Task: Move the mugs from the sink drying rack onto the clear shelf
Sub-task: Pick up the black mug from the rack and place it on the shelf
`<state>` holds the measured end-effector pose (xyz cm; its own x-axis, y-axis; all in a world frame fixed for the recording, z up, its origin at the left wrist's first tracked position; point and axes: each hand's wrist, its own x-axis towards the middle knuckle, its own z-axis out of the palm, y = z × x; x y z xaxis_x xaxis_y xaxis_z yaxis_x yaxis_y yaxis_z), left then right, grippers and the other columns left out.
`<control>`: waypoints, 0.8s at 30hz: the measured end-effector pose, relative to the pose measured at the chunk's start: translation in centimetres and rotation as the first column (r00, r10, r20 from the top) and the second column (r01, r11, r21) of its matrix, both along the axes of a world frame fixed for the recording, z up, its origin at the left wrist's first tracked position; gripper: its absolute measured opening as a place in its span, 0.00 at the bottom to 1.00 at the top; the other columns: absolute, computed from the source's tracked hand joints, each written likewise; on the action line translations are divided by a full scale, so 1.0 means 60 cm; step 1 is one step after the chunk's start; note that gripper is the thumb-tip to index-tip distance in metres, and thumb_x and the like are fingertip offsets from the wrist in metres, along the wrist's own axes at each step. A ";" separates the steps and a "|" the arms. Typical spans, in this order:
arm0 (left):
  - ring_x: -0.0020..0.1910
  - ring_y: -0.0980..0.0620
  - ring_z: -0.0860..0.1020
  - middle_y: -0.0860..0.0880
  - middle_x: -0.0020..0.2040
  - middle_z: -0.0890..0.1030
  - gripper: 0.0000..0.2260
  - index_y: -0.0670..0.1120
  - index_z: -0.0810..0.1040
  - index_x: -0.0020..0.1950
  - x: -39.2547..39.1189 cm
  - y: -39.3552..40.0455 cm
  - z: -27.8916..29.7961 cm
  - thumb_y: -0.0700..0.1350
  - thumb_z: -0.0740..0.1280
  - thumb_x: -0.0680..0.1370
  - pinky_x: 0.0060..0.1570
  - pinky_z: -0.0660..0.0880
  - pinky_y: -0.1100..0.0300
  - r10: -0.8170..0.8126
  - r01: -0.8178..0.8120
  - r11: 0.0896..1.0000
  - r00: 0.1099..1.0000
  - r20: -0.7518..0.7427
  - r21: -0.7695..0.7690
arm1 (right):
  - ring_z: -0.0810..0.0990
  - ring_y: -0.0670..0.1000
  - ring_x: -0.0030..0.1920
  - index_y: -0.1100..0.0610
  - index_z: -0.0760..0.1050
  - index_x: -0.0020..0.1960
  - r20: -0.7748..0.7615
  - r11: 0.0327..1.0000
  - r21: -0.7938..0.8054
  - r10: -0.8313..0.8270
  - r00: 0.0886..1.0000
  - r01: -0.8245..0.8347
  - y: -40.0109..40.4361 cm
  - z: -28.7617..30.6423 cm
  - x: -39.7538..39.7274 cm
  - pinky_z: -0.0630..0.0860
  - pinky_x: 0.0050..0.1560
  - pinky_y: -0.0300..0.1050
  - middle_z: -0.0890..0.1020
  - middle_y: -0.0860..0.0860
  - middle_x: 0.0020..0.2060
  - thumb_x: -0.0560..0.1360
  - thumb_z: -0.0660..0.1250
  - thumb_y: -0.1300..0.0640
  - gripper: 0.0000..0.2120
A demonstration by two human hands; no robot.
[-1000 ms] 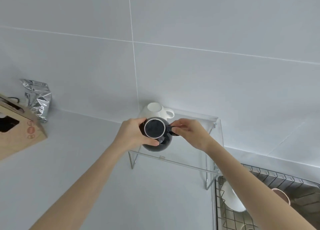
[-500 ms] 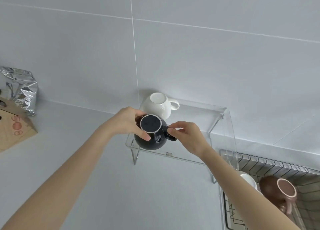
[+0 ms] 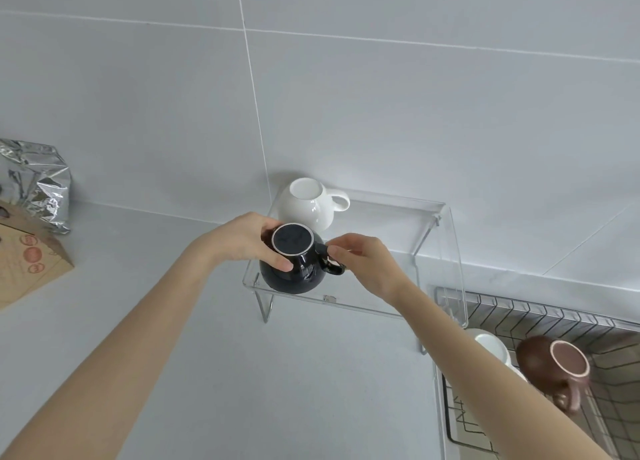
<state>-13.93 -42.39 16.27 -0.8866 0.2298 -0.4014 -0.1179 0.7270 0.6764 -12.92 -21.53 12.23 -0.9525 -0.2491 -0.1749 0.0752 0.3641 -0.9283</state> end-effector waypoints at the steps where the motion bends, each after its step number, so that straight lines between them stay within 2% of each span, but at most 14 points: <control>1: 0.60 0.50 0.78 0.49 0.56 0.83 0.29 0.50 0.79 0.56 0.003 0.004 0.004 0.48 0.77 0.55 0.65 0.71 0.53 -0.006 0.007 1.000 1.000 0.012 -0.029 | 0.79 0.45 0.42 0.56 0.76 0.54 -0.002 1.000 -0.011 0.008 1.000 -0.008 0.005 0.001 0.000 0.75 0.49 0.40 0.82 0.52 0.44 0.74 0.63 0.58 0.09; 3: 0.62 0.48 0.75 0.48 0.59 0.81 0.28 0.49 0.75 0.59 0.011 0.020 0.017 0.44 0.77 0.61 0.62 0.70 0.55 -0.011 0.009 0.990 1.000 -0.015 -0.140 | 0.79 0.52 0.51 0.54 0.73 0.57 -0.029 1.000 -0.009 -0.002 1.000 0.002 0.028 0.011 0.004 0.74 0.57 0.50 0.82 0.55 0.50 0.75 0.62 0.57 0.11; 5: 0.64 0.45 0.72 0.46 0.64 0.76 0.33 0.46 0.69 0.66 0.025 0.048 0.034 0.45 0.76 0.64 0.62 0.70 0.52 -0.018 -0.018 0.955 0.993 -0.119 -0.296 | 0.78 0.54 0.54 0.52 0.73 0.58 -0.068 0.999 -0.016 -0.038 0.997 0.037 0.064 0.026 0.011 0.73 0.58 0.51 0.82 0.56 0.52 0.75 0.62 0.58 0.12; 7: 0.69 0.45 0.67 0.46 0.71 0.69 0.38 0.46 0.62 0.71 0.047 0.091 0.053 0.48 0.75 0.65 0.65 0.68 0.50 -0.041 -0.048 0.932 0.971 -0.236 -0.359 | 0.78 0.53 0.53 0.52 0.73 0.57 -0.096 0.995 -0.048 -0.089 0.991 0.084 0.110 0.042 0.022 0.74 0.56 0.50 0.82 0.55 0.51 0.76 0.61 0.59 0.11; 10: 0.71 0.51 0.63 0.51 0.75 0.63 0.35 0.50 0.62 0.72 0.091 0.184 0.071 0.49 0.72 0.67 0.66 0.64 0.55 -0.106 -0.022 0.958 0.900 -0.423 -0.287 | 0.79 0.52 0.49 0.55 0.74 0.55 -0.110 0.981 -0.106 -0.173 0.979 0.162 0.195 0.055 0.045 0.75 0.51 0.46 0.81 0.54 0.48 0.76 0.60 0.61 0.10; 12: 0.70 0.52 0.67 0.53 0.72 0.68 0.29 0.50 0.66 0.70 0.123 0.250 0.068 0.48 0.70 0.70 0.66 0.65 0.57 -0.130 0.040 0.983 0.836 -0.533 -0.177 | 0.80 0.52 0.48 0.57 0.75 0.54 -0.104 0.969 -0.109 -0.234 0.967 0.223 0.252 0.053 0.061 0.76 0.49 0.45 0.81 0.55 0.48 0.77 0.59 0.61 0.09; 14: 0.66 0.52 0.71 0.52 0.67 0.74 0.24 0.50 0.71 0.66 0.155 0.323 0.051 0.47 0.69 0.71 0.65 0.68 0.56 -0.158 0.130 0.987 0.800 -0.578 -0.089 | 0.81 0.52 0.47 0.56 0.76 0.52 -0.093 0.956 -0.087 -0.288 0.953 0.280 0.311 0.044 0.083 0.76 0.50 0.46 0.81 0.55 0.47 0.76 0.59 0.61 0.08; 18: 0.65 0.52 0.71 0.52 0.67 0.74 0.23 0.50 0.70 0.67 0.189 0.445 -0.019 0.46 0.67 0.72 0.64 0.69 0.55 -0.287 0.278 0.956 0.825 -0.487 -0.094 | 0.80 0.54 0.48 0.51 0.77 0.46 -0.029 0.941 0.009 -0.339 0.940 0.340 0.406 -0.007 0.126 0.76 0.51 0.50 0.82 0.54 0.45 0.75 0.61 0.61 0.08; 20: 0.66 0.50 0.71 0.51 0.69 0.72 0.26 0.49 0.66 0.69 0.184 0.491 -0.066 0.46 0.68 0.72 0.64 0.69 0.53 -0.333 0.308 0.943 0.853 -0.402 -0.128 | 0.80 0.53 0.49 0.52 0.77 0.49 -0.021 0.937 0.115 -0.331 0.943 0.331 0.443 -0.043 0.143 0.77 0.52 0.51 0.82 0.53 0.47 0.75 0.63 0.60 0.07; 22: 0.66 0.48 0.70 0.48 0.70 0.69 0.29 0.46 0.63 0.71 0.173 0.527 -0.116 0.45 0.68 0.72 0.63 0.70 0.52 -0.355 0.311 0.932 0.889 -0.288 -0.187 | 0.79 0.49 0.46 0.55 0.77 0.54 0.001 0.921 0.228 -0.325 0.946 0.316 0.473 -0.082 0.157 0.76 0.50 0.43 0.81 0.50 0.47 0.74 0.63 0.59 0.10; 24: 0.66 0.46 0.70 0.46 0.70 0.68 0.30 0.45 0.61 0.71 0.162 0.552 -0.165 0.43 0.68 0.71 0.61 0.69 0.52 -0.363 0.319 0.919 0.914 -0.183 -0.231 | 0.77 0.47 0.45 0.56 0.75 0.56 0.065 0.916 0.285 -0.313 0.948 0.283 0.490 -0.119 0.166 0.72 0.44 0.38 0.81 0.50 0.48 0.74 0.63 0.59 0.11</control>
